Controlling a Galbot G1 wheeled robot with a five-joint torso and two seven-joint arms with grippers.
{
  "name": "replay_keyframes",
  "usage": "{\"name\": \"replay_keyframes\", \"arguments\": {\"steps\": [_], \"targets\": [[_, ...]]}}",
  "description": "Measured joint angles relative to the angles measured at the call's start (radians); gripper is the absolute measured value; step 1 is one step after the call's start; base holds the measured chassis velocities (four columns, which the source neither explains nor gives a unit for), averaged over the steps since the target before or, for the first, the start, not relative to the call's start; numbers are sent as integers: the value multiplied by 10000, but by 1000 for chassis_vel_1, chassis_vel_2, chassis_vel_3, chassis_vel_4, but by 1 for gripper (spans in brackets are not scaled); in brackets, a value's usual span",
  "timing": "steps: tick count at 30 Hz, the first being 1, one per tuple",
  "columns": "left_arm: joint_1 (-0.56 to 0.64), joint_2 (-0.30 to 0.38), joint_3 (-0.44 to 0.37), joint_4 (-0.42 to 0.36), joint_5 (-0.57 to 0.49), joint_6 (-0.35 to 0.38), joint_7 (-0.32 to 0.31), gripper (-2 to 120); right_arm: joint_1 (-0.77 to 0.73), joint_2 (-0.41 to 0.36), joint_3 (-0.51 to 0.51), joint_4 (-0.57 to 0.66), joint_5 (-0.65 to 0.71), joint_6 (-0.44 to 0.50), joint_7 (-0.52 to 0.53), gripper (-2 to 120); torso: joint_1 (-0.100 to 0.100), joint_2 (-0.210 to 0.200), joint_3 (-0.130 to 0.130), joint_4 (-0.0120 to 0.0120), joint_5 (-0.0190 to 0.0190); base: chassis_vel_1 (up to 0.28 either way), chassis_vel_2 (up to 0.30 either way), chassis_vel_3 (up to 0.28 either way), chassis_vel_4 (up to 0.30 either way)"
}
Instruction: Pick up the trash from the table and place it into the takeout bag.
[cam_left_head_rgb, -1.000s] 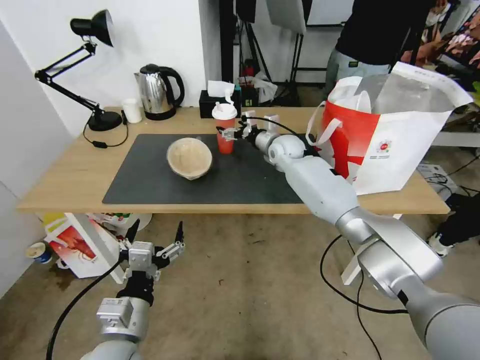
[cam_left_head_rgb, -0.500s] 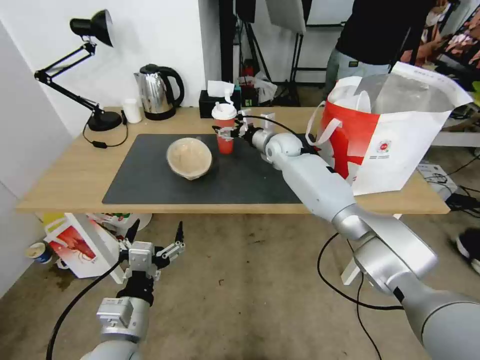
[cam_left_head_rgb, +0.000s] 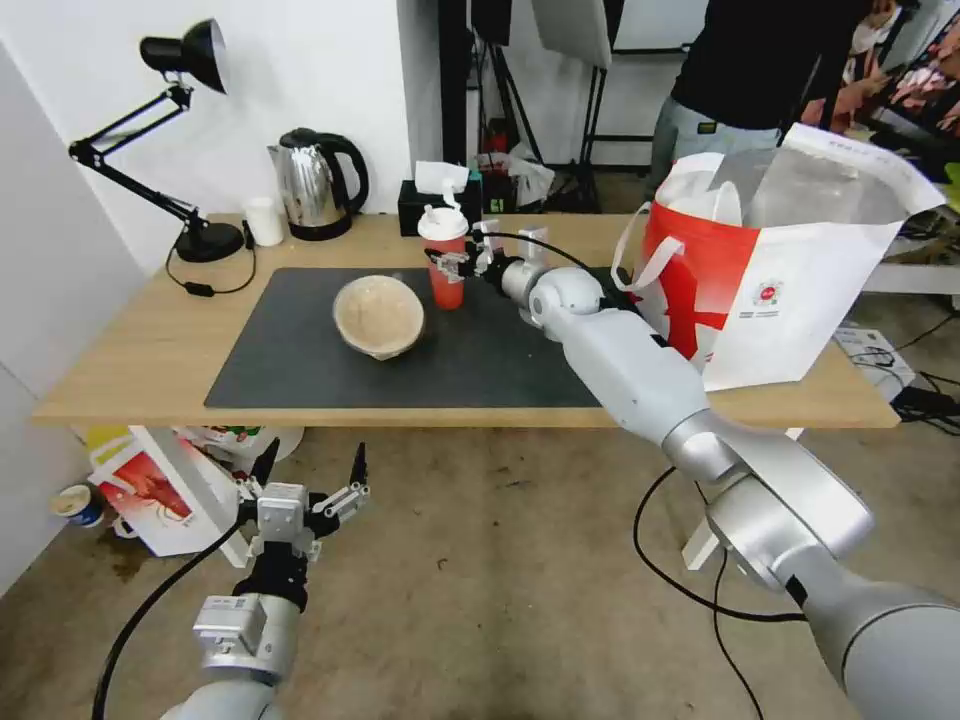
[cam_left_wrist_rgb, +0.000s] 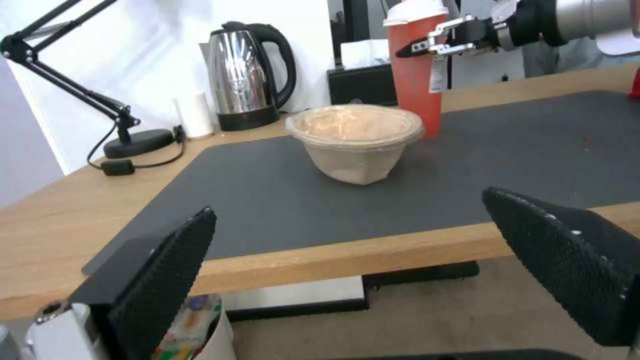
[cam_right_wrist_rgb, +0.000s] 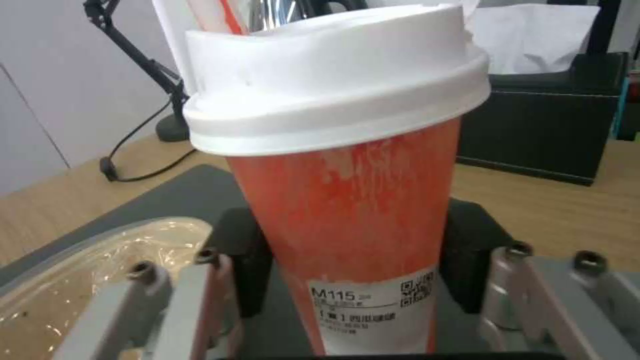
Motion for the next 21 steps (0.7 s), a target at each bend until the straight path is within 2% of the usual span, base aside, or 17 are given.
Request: {"name": "replay_keyframes", "arguments": {"steps": [9,18,21], "targets": [[0,0,0,0,0,0,0,100,0,-255,-17,284,161,0,11,27,1,0,0,0,0,0,0,0,0],[0,0,0,0,0,0,0,100,-46,-511,-24,831,420,-1,98,10,1,0,0,0,1,0,0,0,0],[0,0,0,0,0,0,0,100,-42,-624,-2,1064,490,-8,127,10,1,0,1,1,0,0,0,0,0]]}}
